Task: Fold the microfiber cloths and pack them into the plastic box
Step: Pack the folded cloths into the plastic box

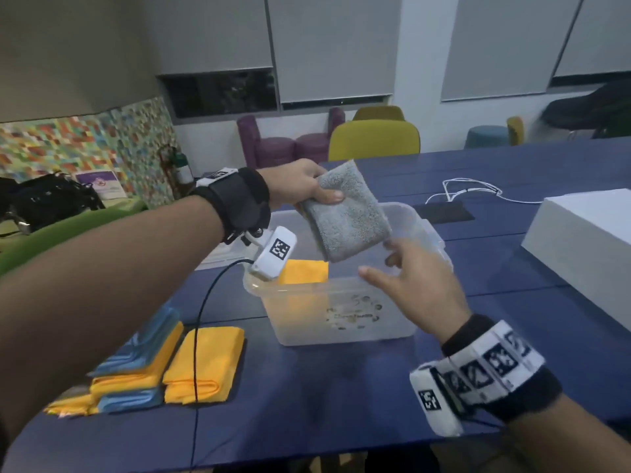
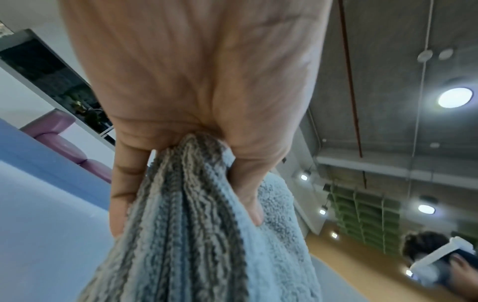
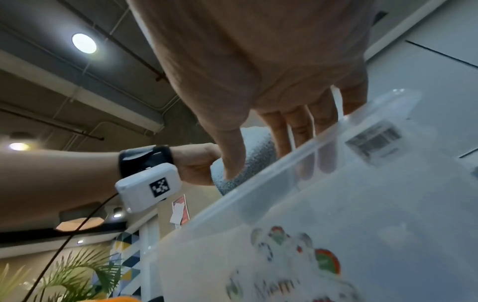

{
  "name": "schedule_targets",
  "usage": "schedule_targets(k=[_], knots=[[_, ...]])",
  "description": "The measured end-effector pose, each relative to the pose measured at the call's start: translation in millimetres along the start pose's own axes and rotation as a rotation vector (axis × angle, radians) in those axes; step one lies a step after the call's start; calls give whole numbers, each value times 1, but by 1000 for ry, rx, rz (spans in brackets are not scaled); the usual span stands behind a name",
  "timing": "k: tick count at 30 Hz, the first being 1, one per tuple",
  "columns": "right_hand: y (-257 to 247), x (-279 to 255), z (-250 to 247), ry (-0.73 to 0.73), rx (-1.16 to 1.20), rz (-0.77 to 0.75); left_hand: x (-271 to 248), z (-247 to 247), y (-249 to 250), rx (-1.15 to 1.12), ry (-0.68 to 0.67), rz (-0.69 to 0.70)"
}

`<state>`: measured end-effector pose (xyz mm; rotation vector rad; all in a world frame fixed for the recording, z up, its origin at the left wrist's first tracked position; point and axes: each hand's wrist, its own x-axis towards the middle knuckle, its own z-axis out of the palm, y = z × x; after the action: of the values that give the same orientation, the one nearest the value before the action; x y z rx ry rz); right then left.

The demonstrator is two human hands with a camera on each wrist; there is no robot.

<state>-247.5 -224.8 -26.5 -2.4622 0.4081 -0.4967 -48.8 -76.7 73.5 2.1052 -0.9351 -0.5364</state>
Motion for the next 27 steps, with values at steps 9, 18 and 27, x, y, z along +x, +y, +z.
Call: schedule_targets(k=[9,18,27], knots=[[23,-6,11,-92,-194,-252,69,35,-42,160,-252,-192],[36,-3,22,-24,-95,-334,103,74,-83,154,-484,-300],[38,-4,27,45,-87,-331,110,97,-99,499,-553,-284]])
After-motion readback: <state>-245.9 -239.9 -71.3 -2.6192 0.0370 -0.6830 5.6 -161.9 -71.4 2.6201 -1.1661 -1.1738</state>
